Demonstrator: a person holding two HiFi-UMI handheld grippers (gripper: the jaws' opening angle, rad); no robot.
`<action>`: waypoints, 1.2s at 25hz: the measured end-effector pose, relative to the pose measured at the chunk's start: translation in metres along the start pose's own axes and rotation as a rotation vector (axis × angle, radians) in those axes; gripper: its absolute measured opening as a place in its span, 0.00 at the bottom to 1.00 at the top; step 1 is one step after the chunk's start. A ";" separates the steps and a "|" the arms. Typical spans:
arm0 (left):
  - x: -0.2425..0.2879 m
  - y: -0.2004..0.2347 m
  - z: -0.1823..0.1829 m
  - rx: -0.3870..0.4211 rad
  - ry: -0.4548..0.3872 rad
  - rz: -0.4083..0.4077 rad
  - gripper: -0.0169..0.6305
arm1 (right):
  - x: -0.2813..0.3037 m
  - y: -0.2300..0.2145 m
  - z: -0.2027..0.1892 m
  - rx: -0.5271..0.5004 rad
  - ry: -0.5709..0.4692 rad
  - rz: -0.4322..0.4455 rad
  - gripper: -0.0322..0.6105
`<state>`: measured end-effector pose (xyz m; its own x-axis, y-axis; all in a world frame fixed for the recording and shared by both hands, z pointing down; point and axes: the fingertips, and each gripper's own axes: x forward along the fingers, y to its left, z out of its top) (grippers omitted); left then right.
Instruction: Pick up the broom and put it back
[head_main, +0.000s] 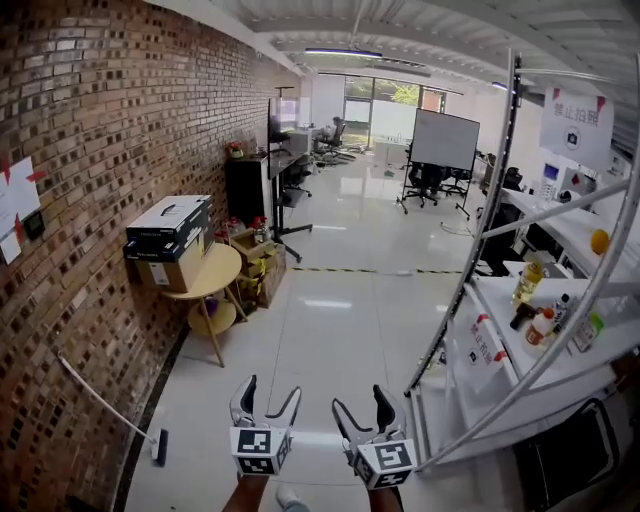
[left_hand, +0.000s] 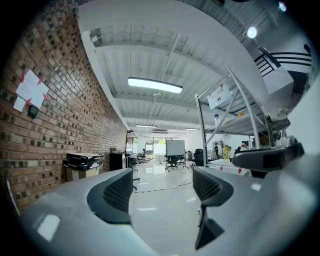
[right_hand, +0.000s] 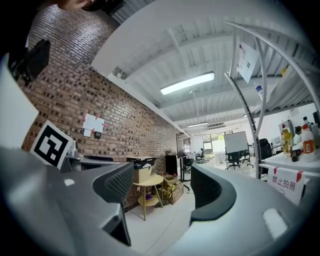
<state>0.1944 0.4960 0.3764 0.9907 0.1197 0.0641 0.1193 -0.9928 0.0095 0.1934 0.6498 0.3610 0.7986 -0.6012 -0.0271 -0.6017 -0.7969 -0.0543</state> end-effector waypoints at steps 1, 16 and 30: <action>0.018 0.012 0.005 -0.005 -0.007 0.005 0.61 | 0.020 -0.002 0.004 -0.007 0.000 0.009 0.59; 0.132 0.194 0.008 -0.076 -0.016 0.176 0.61 | 0.252 0.038 -0.008 0.017 0.025 0.213 0.59; -0.027 0.406 -0.018 -0.102 -0.049 0.950 0.61 | 0.391 0.301 -0.013 0.054 0.017 1.003 0.59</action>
<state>0.2147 0.0892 0.3960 0.6725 -0.7386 0.0477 -0.7400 -0.6698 0.0622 0.3246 0.1737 0.3467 -0.0775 -0.9945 -0.0711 -0.9949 0.0818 -0.0598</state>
